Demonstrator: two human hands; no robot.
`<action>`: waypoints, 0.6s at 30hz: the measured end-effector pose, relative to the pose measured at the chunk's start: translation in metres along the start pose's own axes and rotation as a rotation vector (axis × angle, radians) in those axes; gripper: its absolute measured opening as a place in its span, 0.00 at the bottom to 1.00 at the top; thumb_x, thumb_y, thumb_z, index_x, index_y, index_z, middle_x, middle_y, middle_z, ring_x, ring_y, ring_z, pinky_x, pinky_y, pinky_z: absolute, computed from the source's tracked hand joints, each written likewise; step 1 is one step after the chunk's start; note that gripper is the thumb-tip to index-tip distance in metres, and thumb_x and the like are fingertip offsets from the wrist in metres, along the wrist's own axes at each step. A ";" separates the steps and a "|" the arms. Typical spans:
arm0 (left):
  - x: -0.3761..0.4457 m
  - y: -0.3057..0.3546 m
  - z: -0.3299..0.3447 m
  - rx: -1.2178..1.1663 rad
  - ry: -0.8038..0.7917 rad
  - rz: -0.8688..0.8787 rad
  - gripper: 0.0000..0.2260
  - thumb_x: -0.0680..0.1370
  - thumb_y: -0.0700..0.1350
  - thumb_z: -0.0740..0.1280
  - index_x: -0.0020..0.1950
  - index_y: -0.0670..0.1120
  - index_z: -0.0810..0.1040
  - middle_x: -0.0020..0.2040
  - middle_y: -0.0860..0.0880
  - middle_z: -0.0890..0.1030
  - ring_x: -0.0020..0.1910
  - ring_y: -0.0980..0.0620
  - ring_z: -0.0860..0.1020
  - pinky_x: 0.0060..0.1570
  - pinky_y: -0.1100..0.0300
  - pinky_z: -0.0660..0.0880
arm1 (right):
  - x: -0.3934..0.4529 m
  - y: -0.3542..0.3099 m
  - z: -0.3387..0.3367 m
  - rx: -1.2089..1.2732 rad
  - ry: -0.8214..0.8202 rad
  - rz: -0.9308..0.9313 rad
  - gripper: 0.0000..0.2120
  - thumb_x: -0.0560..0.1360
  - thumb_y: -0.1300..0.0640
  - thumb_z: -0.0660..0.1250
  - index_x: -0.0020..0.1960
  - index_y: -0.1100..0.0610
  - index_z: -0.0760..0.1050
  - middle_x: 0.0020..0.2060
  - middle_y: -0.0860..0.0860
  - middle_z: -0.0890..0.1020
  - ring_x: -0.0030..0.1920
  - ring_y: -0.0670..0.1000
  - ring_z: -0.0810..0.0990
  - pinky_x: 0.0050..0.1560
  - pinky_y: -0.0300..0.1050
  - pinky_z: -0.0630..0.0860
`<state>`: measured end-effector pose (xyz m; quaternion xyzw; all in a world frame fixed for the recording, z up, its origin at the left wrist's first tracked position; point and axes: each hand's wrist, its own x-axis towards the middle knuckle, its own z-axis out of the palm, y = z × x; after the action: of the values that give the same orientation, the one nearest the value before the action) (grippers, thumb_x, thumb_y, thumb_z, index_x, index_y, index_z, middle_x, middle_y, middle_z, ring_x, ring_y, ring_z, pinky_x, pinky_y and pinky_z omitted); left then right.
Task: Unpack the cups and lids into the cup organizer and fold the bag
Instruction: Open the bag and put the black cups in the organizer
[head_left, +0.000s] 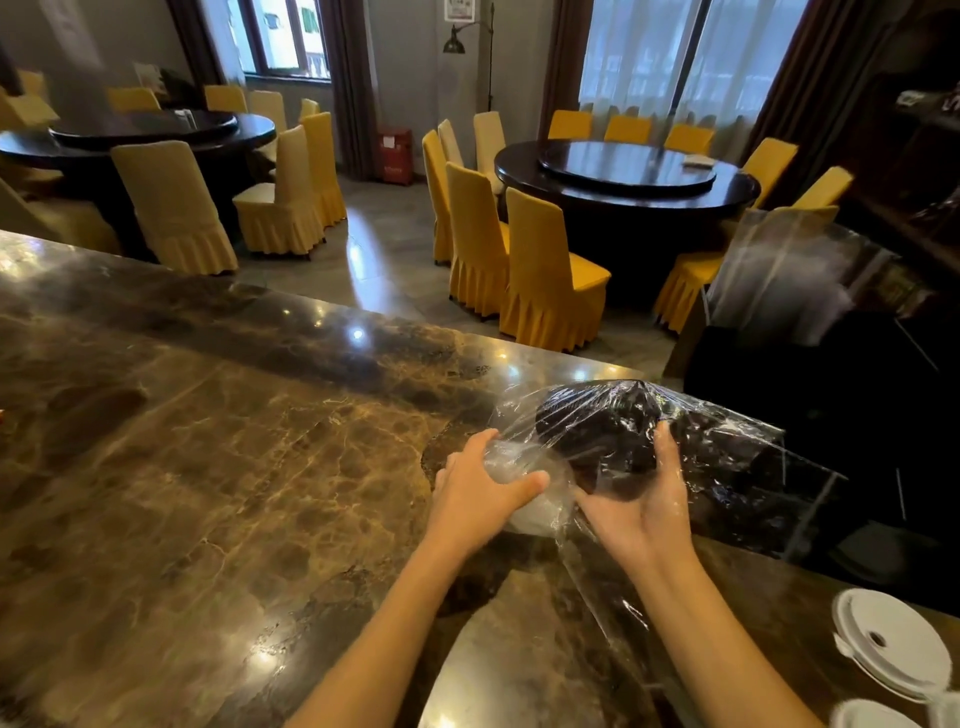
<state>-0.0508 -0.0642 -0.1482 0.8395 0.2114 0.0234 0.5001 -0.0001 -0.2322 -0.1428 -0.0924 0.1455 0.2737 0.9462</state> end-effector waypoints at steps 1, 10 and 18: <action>0.000 0.000 0.001 -0.009 0.008 0.006 0.42 0.66 0.67 0.72 0.76 0.59 0.61 0.73 0.48 0.71 0.71 0.44 0.70 0.67 0.40 0.73 | -0.006 0.001 0.003 -0.036 0.046 -0.065 0.51 0.61 0.46 0.84 0.77 0.54 0.62 0.69 0.69 0.72 0.64 0.73 0.76 0.59 0.72 0.75; 0.018 -0.004 -0.017 -0.131 0.154 -0.009 0.33 0.67 0.59 0.77 0.70 0.52 0.74 0.60 0.50 0.80 0.56 0.49 0.79 0.56 0.51 0.79 | -0.034 0.000 0.017 -0.175 -0.096 -0.205 0.40 0.62 0.47 0.83 0.69 0.57 0.73 0.66 0.65 0.78 0.63 0.69 0.79 0.66 0.70 0.71; 0.028 -0.019 -0.043 -0.080 0.119 0.077 0.37 0.67 0.60 0.78 0.73 0.53 0.70 0.66 0.48 0.76 0.64 0.45 0.76 0.64 0.42 0.75 | -0.083 -0.020 0.009 -0.385 -0.098 -0.216 0.39 0.57 0.46 0.86 0.65 0.54 0.80 0.64 0.64 0.80 0.62 0.69 0.79 0.62 0.68 0.75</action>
<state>-0.0424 -0.0107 -0.1475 0.8234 0.2073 0.1006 0.5185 -0.0543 -0.2875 -0.1049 -0.2728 0.0339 0.1977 0.9409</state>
